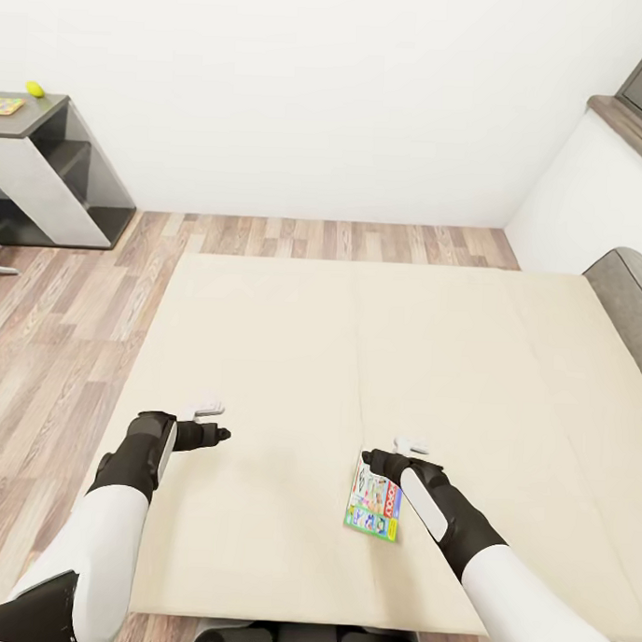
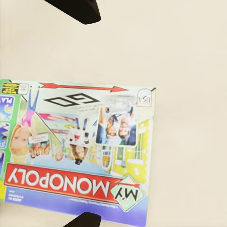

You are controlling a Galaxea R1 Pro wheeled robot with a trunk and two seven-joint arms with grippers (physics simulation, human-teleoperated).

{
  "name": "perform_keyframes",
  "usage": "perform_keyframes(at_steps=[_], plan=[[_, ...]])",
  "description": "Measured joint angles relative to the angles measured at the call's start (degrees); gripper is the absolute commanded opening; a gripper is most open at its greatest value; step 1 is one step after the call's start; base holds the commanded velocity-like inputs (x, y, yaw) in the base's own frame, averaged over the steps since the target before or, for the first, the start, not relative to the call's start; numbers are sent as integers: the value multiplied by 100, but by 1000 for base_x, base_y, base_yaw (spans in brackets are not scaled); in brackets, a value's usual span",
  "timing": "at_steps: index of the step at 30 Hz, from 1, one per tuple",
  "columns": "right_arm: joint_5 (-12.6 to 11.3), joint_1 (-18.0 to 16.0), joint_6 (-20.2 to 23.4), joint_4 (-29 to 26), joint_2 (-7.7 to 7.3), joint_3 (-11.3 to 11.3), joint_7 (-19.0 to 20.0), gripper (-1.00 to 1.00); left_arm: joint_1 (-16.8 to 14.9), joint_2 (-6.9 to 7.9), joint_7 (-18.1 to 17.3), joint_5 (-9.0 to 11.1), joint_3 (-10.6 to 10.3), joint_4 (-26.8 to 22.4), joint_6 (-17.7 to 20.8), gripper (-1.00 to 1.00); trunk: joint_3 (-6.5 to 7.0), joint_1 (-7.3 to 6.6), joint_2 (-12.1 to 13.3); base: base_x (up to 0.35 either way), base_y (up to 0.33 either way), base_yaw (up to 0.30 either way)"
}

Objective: Put all the toys in the child's room - the three board games (two on the bed and one on the table), the two jigsaw puzzles on the table, and the tennis ball on the table - inside the toy box on the table in the child's room.

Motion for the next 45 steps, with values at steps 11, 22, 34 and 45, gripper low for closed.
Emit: perform_keyframes(at_steps=[11, 22, 34, 45], plan=[[3, 0, -24, 1, -15, -5, -3, 100, 0, 1, -4, 6, -1, 1, -13, 100, -104, 0, 0, 0, 0, 0], [-1, 3, -49, 10, -40, -12, 1, 100, 0, 29, -96, 59, 9, -9, -15, 100, -209, 0, 0, 0, 0, 0], [1, 8, -64, 18, -43, -13, 2, 100, 0, 163, -1605, 227, 65, -448, 61, 100, -323, 0, 0, 0, 0, 0], [13, 33, -71, 10, -39, -5, 4, 100, 0, 525, -2804, 233, 75, -572, 105, 100, -427, 0, 0, 0, 0, -28]])
